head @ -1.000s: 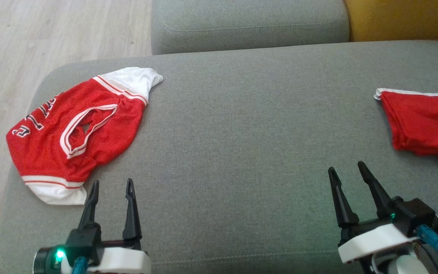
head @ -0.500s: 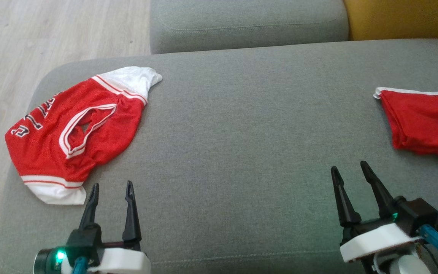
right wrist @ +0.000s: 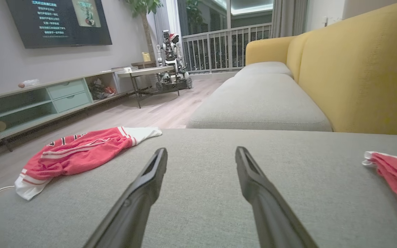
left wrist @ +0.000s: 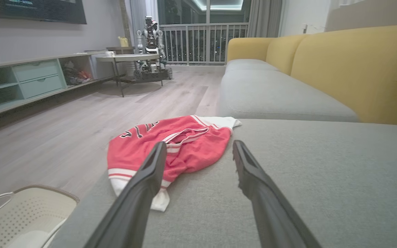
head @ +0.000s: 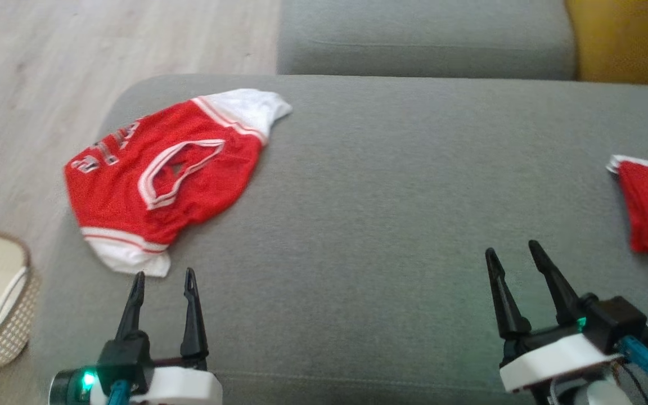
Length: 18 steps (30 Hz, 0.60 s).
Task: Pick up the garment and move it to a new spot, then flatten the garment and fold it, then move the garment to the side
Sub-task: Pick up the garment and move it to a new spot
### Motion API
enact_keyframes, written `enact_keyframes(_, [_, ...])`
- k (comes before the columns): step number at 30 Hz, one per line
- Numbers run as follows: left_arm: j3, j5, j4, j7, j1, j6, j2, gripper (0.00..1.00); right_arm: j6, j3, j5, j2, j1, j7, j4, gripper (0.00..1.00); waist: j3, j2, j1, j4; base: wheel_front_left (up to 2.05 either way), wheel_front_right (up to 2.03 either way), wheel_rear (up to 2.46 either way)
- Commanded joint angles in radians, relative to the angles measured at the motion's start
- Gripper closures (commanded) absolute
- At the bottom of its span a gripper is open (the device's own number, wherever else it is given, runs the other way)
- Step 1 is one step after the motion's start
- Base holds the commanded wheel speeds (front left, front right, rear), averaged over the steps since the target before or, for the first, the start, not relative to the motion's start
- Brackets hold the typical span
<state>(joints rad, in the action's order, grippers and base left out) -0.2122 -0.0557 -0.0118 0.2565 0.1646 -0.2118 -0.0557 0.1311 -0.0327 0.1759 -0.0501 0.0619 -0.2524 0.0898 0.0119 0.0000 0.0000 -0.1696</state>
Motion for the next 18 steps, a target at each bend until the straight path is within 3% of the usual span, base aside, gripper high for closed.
enact_keyframes(1, [0.033, 0.005, -0.037, 0.005, -0.018, -0.007, 0.005, 0.0, 0.0, -0.024, 0.004, 0.0, -0.008, -0.009, -0.038, 0.0, 0.005, 0.0, 0.0, -0.048, 0.0, 0.0, 0.0])
enact_keyframes(11, [0.033, -0.012, -0.056, 0.005, 0.0, -0.024, 0.005, 0.0, 0.0, -0.038, 0.001, 0.0, 0.008, -0.009, -0.044, 0.0, 0.005, 0.0, 0.0, -0.202, 0.0, 0.0, 0.0])
enact_keyframes(18, [0.031, -0.022, -0.068, 0.005, 0.011, -0.034, 0.005, 0.0, 0.0, -0.043, -0.011, 0.0, 0.01, -0.009, -0.044, 0.0, 0.002, 0.0, 0.0, -0.263, 0.0, 0.0, 0.0])
